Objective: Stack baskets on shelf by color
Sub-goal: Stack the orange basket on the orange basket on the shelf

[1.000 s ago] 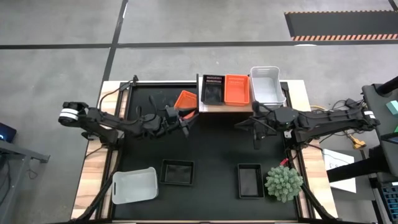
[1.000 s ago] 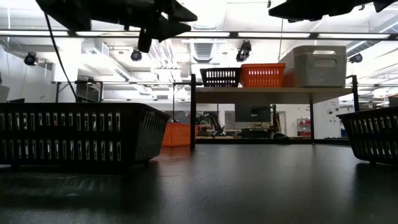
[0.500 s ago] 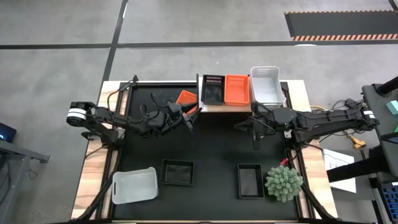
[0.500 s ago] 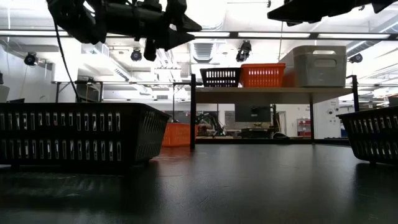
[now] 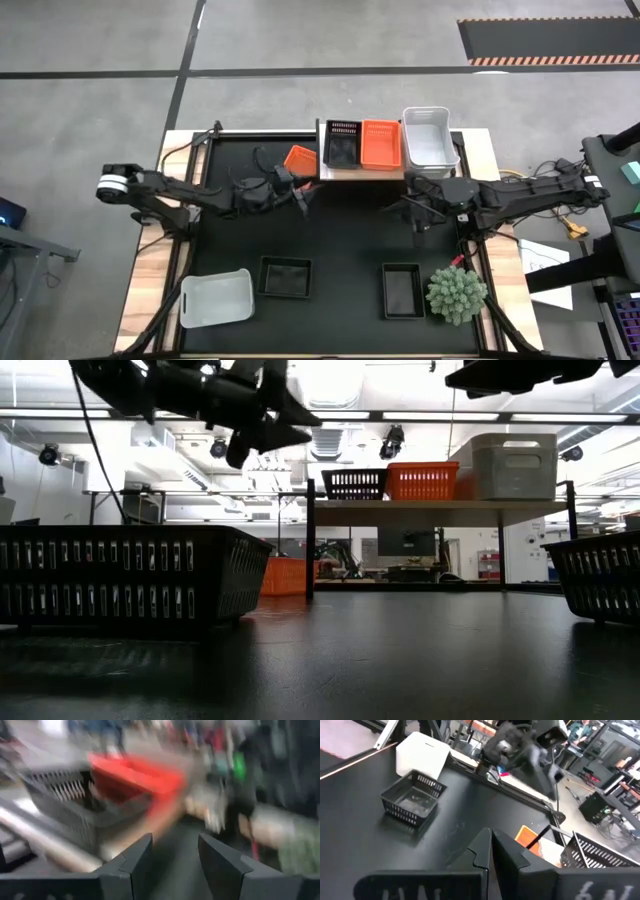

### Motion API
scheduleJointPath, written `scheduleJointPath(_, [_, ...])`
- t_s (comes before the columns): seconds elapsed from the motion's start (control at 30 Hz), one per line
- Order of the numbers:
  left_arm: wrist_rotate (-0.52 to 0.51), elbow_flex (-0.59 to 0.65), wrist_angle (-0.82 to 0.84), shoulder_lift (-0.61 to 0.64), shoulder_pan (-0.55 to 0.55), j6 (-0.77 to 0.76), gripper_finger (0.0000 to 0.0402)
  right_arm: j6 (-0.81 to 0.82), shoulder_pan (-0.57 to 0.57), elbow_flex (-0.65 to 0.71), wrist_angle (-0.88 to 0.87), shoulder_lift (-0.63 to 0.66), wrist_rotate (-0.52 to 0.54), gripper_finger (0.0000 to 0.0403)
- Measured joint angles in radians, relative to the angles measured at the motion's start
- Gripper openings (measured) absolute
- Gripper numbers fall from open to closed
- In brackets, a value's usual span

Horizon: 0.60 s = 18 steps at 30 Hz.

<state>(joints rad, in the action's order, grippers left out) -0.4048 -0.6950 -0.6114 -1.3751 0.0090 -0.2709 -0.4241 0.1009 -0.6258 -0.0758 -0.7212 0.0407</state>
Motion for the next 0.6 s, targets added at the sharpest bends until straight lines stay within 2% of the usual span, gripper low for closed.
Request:
scheduleJointPath(0.07, [0.071,-0.028,0.243,0.055,0.010,0.050,0.0144,0.002,0.000,0.000,-0.004,0.008,0.002,0.0009])
scheduleJointPath(0.1, [0.072,-0.050,0.358,0.079,0.014,0.069,0.0144,0.005,0.000,0.000,-0.009,0.014,0.003,0.0009])
scheduleJointPath(0.2, [0.009,-0.098,0.672,0.122,0.047,0.075,0.0144,0.004,0.000,0.000,-0.015,0.023,0.003,0.0009])
scheduleJointPath(0.27, [0.004,-0.109,0.788,0.133,0.075,0.094,0.0144,0.003,0.000,0.000,-0.019,0.026,0.003,0.0009])
scheduleJointPath(0.33, [0.011,-0.109,0.829,0.137,0.104,0.151,0.0144,0.002,0.000,0.000,-0.017,0.027,0.003,0.0009])
scheduleJointPath(0.6, [0.193,-0.088,0.828,0.041,0.244,0.324,0.0144,-0.014,0.000,0.000,-0.016,0.025,0.003,0.0009])
